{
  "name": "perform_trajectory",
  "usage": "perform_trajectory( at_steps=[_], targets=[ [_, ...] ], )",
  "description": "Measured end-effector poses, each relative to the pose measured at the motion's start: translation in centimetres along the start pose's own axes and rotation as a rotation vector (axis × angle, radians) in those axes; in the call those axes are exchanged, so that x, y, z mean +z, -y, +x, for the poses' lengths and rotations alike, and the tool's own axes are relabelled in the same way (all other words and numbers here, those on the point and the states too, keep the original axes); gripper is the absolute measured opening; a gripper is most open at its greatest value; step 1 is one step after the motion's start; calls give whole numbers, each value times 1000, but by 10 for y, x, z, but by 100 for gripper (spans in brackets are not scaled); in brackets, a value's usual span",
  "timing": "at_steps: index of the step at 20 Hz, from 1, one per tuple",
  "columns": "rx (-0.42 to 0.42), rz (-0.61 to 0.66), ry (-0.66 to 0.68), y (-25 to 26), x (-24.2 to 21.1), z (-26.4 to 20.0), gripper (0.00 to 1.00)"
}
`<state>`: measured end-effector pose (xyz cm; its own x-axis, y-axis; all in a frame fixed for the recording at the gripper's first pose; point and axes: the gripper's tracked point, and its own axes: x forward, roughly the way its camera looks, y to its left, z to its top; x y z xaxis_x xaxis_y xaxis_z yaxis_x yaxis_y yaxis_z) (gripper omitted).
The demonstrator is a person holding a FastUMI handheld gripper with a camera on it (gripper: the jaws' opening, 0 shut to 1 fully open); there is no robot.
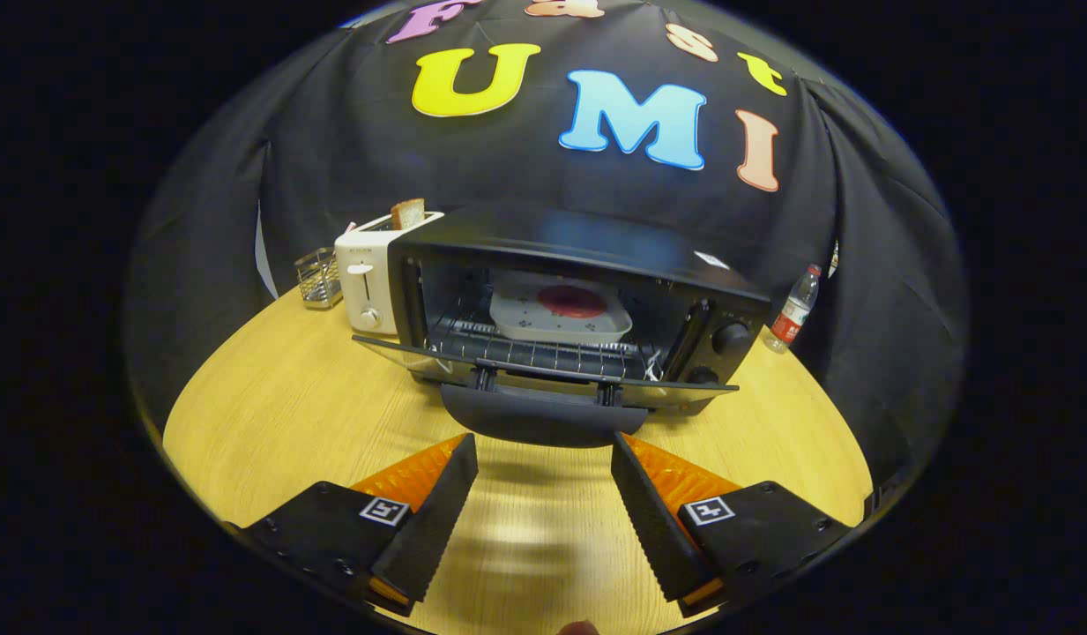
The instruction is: Open the toaster oven, put the food inside, and close the toaster oven door.
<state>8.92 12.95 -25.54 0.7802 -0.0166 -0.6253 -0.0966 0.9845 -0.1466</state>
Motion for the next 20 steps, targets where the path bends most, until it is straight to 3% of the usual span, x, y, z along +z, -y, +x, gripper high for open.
perform_trajectory(
  at_steps=[6, 10, 15, 20],
  targets=[
    [30, 49, 188, 13, 71, -18, 97],
    [49, 42, 315, 26, 108, -64, 97],
    [25, 7, 433, 62, 123, -122, 97],
    [-15, 50, 462, 112, 114, -164, 97]
  ],
)
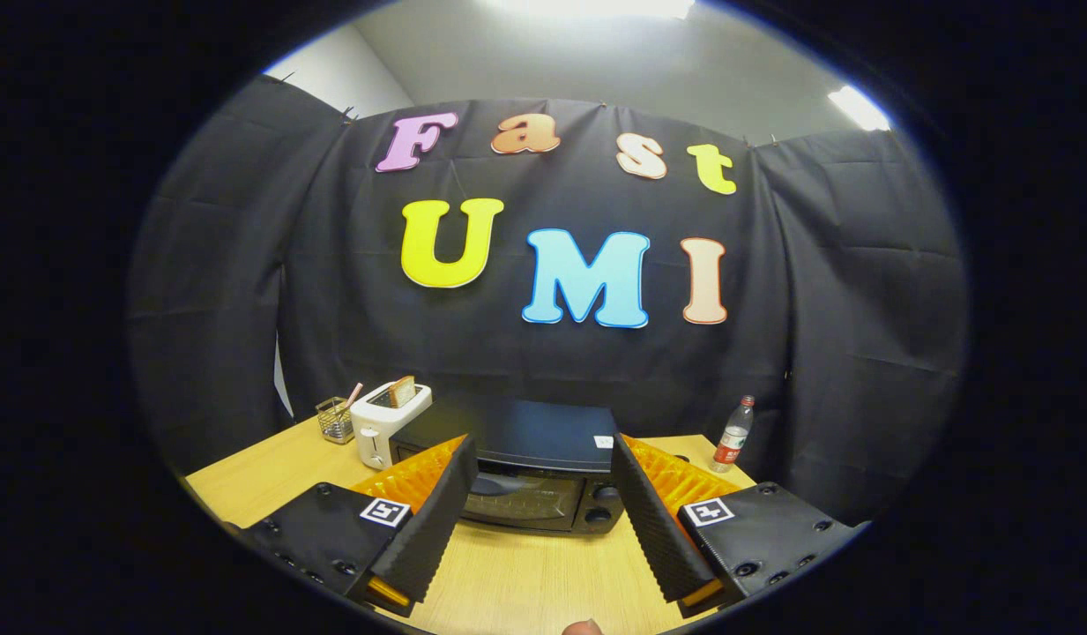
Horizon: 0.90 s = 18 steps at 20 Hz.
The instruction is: Open the toaster oven, put the food inside, and close the toaster oven door.
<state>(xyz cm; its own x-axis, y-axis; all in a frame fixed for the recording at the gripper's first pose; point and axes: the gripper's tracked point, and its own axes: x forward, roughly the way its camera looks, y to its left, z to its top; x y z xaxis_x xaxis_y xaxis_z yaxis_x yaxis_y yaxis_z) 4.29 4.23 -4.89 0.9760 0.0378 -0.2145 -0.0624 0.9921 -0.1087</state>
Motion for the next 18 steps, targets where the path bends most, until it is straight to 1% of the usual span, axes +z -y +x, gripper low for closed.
perform_trajectory(
  at_steps=[3, 9, 14, 18],
  targets=[
    [-32, 6, 14, 31, 7, -21, 97],
    [-54, 7, 24, 78, 18, -38, 97],
    [-61, 31, 22, 90, 24, -42, 97],
    [-59, 43, 34, 90, 28, -40, 97]
  ],
)
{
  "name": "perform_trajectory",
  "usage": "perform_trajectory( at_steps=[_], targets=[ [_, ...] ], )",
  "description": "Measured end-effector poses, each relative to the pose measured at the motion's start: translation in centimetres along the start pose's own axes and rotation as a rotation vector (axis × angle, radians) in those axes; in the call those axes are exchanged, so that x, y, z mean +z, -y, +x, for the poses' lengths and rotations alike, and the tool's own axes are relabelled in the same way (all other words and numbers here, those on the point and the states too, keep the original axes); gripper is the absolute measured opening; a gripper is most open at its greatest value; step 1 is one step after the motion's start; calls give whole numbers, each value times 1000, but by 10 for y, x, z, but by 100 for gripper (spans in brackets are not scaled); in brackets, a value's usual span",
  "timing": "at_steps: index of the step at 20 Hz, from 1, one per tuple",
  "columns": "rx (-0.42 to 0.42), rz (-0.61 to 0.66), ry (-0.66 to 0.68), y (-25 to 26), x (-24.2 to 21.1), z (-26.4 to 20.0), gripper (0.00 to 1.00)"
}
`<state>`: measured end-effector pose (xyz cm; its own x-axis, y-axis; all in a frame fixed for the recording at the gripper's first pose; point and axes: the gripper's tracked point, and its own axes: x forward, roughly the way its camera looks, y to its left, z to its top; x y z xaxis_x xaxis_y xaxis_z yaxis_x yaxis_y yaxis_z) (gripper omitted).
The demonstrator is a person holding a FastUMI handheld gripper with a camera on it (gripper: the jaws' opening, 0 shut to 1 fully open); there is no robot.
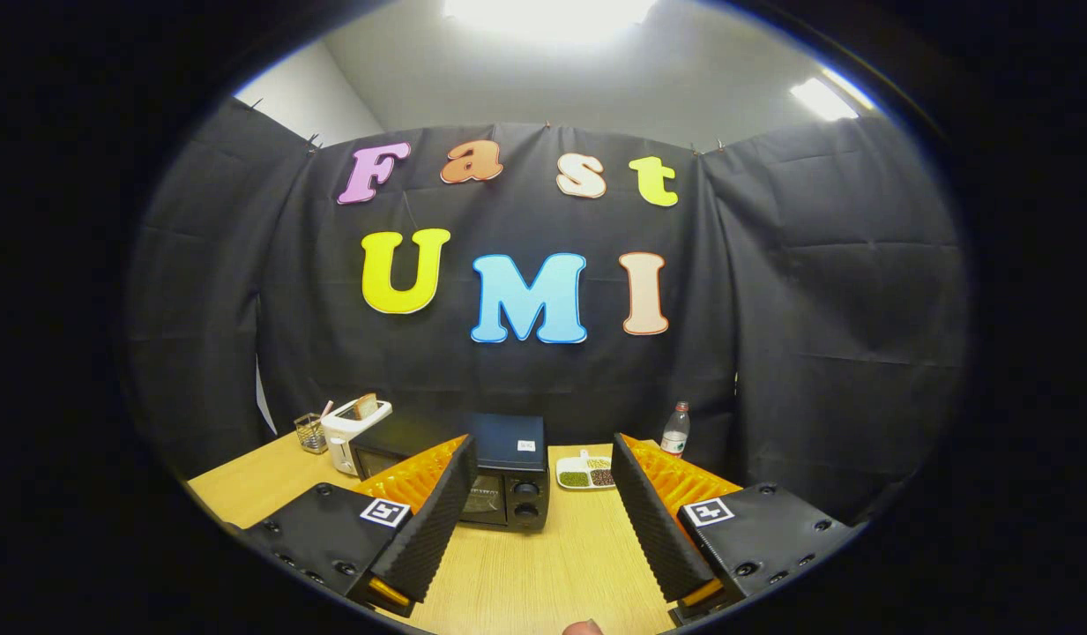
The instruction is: Open the toaster oven, put the food inside, and close the toaster oven door.
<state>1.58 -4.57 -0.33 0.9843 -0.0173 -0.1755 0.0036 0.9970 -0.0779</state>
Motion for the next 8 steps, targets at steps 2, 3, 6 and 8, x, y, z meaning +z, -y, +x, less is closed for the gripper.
perform_trajectory(
  at_steps=[2, 3, 6, 8],
  targets=[
    [0, -7, -3, -1, 0, 4, 97],
    [0, -6, -5, -2, -1, 4, 97],
    [12, 3, -9, -11, -2, 5, 97],
    [19, -6, -14, -16, -4, 6, 97]
  ],
)
